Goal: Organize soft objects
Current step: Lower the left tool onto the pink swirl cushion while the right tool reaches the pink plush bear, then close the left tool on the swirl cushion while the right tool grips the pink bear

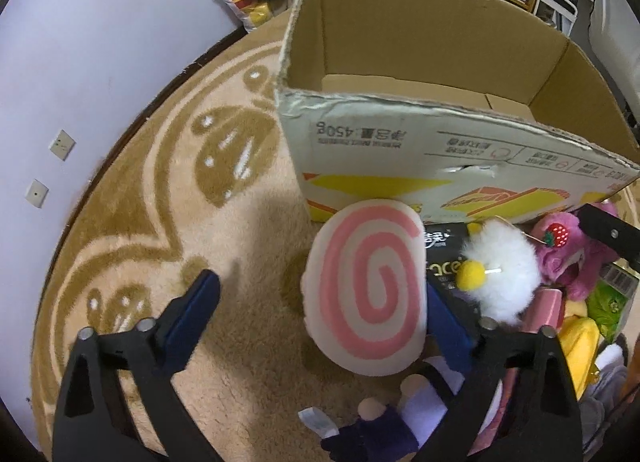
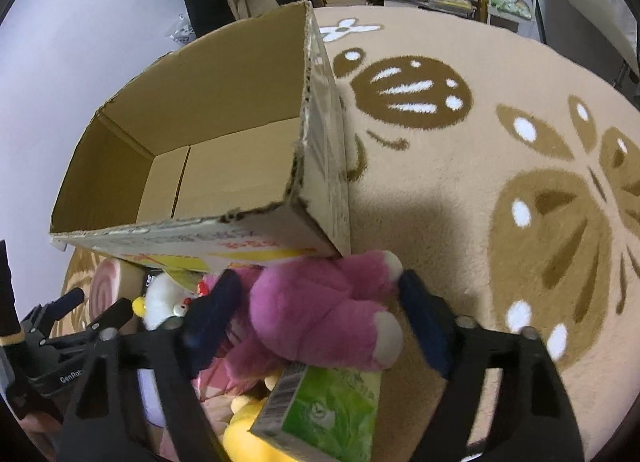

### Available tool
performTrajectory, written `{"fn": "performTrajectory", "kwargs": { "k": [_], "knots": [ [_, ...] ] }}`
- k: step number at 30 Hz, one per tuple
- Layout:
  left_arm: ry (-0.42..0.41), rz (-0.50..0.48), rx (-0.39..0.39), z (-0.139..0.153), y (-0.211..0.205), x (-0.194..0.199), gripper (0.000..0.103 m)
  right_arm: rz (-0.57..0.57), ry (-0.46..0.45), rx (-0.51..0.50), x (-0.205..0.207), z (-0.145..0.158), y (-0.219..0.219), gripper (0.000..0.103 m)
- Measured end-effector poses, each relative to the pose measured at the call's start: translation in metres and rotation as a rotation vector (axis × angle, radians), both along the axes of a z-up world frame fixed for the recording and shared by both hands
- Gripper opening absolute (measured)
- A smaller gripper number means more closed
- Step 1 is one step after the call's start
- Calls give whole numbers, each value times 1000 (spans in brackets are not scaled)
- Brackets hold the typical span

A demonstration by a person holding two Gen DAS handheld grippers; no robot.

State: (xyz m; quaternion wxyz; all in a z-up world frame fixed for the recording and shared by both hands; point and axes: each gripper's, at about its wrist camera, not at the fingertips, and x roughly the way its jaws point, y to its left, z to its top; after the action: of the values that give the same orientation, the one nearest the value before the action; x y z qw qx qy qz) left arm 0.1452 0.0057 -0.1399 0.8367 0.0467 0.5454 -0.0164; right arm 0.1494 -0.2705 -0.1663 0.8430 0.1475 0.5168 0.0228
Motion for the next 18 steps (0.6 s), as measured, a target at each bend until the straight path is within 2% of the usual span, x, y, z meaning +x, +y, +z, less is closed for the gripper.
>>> {"fn": "performTrajectory", "kwargs": {
  "k": [2, 4, 8, 12, 18],
  "knots": [
    [1, -10, -16, -1, 0, 1, 82, -13, 7, 23, -1, -1, -2, 72],
    [-2, -20, -29, 0, -2, 0, 76, -23, 8, 45, -2, -2, -5, 72],
    [4, -48, -86, 1, -4, -3, 51, 4, -13, 0, -6, 3, 3, 69],
    [-4, -62, -76, 4, -8, -6, 44, 33, -41, -44, -10, 10, 12, 66],
    [-27, -21, -48, 10, -2, -11, 41, 48, -90, -35, -17, 23, 15, 62]
  ]
}}
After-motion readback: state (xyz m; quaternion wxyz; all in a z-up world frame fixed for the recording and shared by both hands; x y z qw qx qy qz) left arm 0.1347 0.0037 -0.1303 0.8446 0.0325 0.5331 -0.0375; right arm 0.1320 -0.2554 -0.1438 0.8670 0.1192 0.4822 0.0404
